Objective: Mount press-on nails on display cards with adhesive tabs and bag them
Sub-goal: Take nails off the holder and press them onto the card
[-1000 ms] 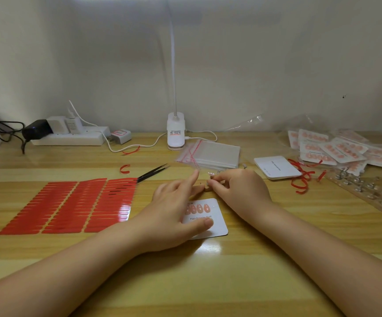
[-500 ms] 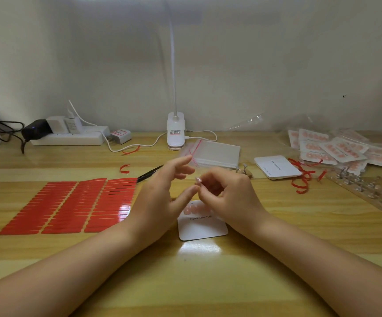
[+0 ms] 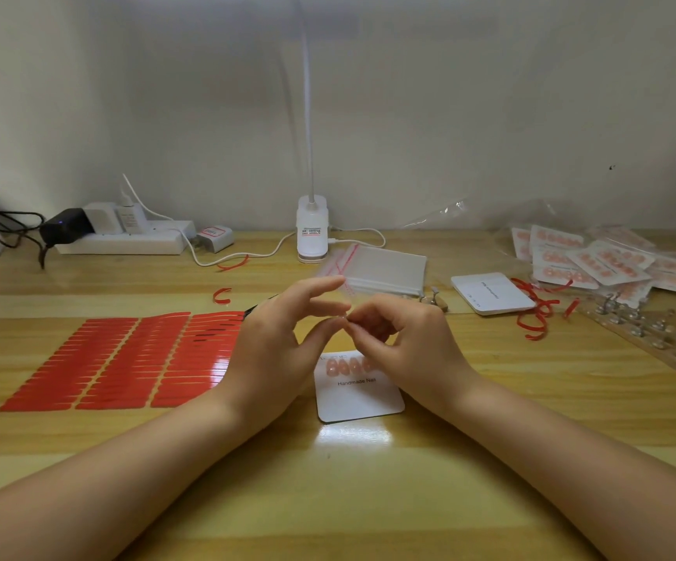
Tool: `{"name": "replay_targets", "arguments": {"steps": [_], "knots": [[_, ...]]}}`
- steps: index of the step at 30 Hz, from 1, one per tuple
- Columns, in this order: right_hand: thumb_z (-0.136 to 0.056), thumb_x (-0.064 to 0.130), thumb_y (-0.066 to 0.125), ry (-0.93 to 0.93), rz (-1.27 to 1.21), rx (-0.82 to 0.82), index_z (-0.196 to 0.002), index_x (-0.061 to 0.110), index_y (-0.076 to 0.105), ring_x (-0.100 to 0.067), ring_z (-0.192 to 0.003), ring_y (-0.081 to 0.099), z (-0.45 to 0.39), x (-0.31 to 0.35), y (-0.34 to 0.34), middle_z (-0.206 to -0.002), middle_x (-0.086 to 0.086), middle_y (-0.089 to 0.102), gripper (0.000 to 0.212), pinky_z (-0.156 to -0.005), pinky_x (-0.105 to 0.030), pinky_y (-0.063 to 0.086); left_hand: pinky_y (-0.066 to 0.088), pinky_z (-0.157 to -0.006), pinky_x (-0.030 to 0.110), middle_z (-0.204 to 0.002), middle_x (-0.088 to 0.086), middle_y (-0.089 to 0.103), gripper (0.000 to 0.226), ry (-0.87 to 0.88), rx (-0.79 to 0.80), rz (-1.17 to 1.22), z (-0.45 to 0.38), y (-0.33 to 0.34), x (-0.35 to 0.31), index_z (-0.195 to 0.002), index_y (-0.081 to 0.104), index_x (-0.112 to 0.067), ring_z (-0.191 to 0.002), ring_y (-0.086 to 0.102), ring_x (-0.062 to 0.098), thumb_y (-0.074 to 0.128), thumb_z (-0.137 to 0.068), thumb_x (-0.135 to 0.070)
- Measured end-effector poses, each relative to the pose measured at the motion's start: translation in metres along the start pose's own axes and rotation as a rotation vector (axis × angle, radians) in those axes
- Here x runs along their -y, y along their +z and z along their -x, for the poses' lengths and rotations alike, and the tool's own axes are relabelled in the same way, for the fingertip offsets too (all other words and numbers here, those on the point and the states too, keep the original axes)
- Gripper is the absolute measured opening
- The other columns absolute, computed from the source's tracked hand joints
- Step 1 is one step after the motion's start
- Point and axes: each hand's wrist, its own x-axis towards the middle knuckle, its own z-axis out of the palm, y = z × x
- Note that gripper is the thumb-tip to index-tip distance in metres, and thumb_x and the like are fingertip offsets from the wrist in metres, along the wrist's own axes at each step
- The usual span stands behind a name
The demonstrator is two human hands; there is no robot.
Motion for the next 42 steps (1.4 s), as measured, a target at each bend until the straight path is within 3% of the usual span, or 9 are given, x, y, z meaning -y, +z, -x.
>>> {"name": "replay_targets", "arguments": {"steps": [5, 10, 14, 23, 27, 32, 35, 39, 42], "knots": [[-0.088, 0.005, 0.067, -0.016, -0.002, 0.028, -0.091, 0.003, 0.07, -0.012, -0.062, 0.063, -0.0012, -0.0005, -0.0012, -0.072, -0.002, 0.067, 0.005, -0.065, -0.033, 0.053, 0.047, -0.091, 0.018, -0.095, -0.013, 0.075, 0.043, -0.163, 0.008, 0.153, -0.0004, -0.0006, 0.0012, -0.122, 0.058, -0.025, -0.099, 0.068, 0.001, 0.073, -0.084, -0.013], [-0.088, 0.006, 0.067, -0.03, 0.003, 0.036, -0.095, 0.004, 0.071, -0.007, -0.065, 0.062, -0.0018, -0.0024, 0.0001, -0.076, 0.001, 0.068, 0.008, -0.063, -0.02, 0.047, 0.052, -0.093, 0.033, -0.092, -0.007, 0.076, 0.04, -0.262, 0.007, 0.255, -0.0026, -0.0015, -0.0013, -0.12, 0.06, -0.024, -0.097, 0.07, 0.007, 0.073, -0.084, -0.013], [-0.088, 0.004, 0.067, -0.03, -0.006, 0.027, -0.094, 0.007, 0.07, -0.006, -0.068, 0.061, -0.0021, -0.0034, 0.0015, -0.075, 0.007, 0.065, 0.008, -0.063, -0.013, 0.043, 0.054, -0.087, 0.029, -0.09, -0.009, 0.076, 0.036, -0.289, -0.004, 0.264, -0.0032, -0.0009, -0.0023, -0.115, 0.06, -0.028, -0.092, 0.07, 0.006, 0.072, -0.084, -0.013], [-0.09, 0.005, 0.064, -0.004, -0.008, 0.086, -0.094, 0.005, 0.067, -0.021, -0.073, 0.066, -0.0042, -0.0054, 0.0006, -0.078, -0.005, 0.068, 0.005, -0.07, -0.039, 0.052, 0.053, -0.079, 0.038, -0.086, -0.014, 0.071, 0.036, -0.161, -0.021, 0.055, -0.0034, -0.001, -0.0015, -0.111, 0.053, -0.034, -0.087, 0.069, 0.004, 0.071, -0.086, -0.014], [-0.092, 0.005, 0.062, 0.03, -0.035, 0.137, -0.097, 0.009, 0.065, -0.011, -0.073, 0.067, -0.0044, -0.0037, 0.0002, -0.078, 0.0, 0.068, 0.007, -0.071, -0.031, 0.055, 0.052, -0.077, 0.041, -0.082, -0.015, 0.071, 0.033, -0.149, -0.026, 0.046, -0.0048, -0.0026, 0.0002, -0.113, 0.055, -0.026, -0.086, 0.069, 0.003, 0.069, -0.088, -0.01], [-0.094, 0.007, 0.06, 0.104, -0.125, 0.157, -0.094, 0.018, 0.063, -0.006, -0.073, 0.068, -0.0048, -0.0012, 0.0002, -0.078, 0.0, 0.068, 0.012, -0.074, -0.028, 0.056, 0.051, -0.073, 0.054, -0.087, -0.018, 0.07, 0.035, -0.171, -0.039, 0.052, -0.0072, -0.0034, -0.0007, -0.108, 0.052, -0.037, -0.079, 0.069, 0.014, 0.069, -0.088, -0.013], [-0.094, 0.006, 0.058, 0.151, -0.164, 0.183, -0.092, 0.022, 0.06, -0.012, -0.075, 0.069, -0.0055, -0.0006, -0.0009, -0.081, -0.006, 0.07, 0.016, -0.077, -0.033, 0.057, 0.051, -0.071, 0.051, -0.087, -0.017, 0.069, 0.036, -0.154, -0.035, 0.035, -0.007, -0.0032, -0.0007, -0.107, 0.049, -0.037, -0.078, 0.068, 0.014, 0.069, -0.088, -0.013], [-0.095, 0.004, 0.056, 0.213, -0.242, 0.229, -0.09, 0.02, 0.06, -0.013, -0.074, 0.068, -0.0063, 0.0001, -0.0025, -0.082, -0.009, 0.069, 0.017, -0.074, -0.029, 0.056, 0.047, -0.067, 0.04, -0.078, -0.015, 0.069, 0.032, -0.18, -0.013, 0.025, -0.0065, -0.0035, -0.0009, -0.104, 0.049, -0.036, -0.074, 0.066, 0.021, 0.068, -0.089, -0.016], [-0.096, 0.004, 0.055, 0.261, -0.317, 0.253, -0.089, 0.019, 0.06, -0.008, -0.072, 0.065, -0.0068, 0.001, -0.0032, -0.081, -0.008, 0.067, 0.017, -0.068, -0.022, 0.052, 0.047, -0.061, 0.034, -0.077, -0.009, 0.071, 0.026, -0.267, 0.002, 0.091, -0.008, -0.0031, -0.0027, -0.103, 0.051, -0.034, -0.07, 0.066, 0.008, 0.066, -0.09, -0.018]]}}
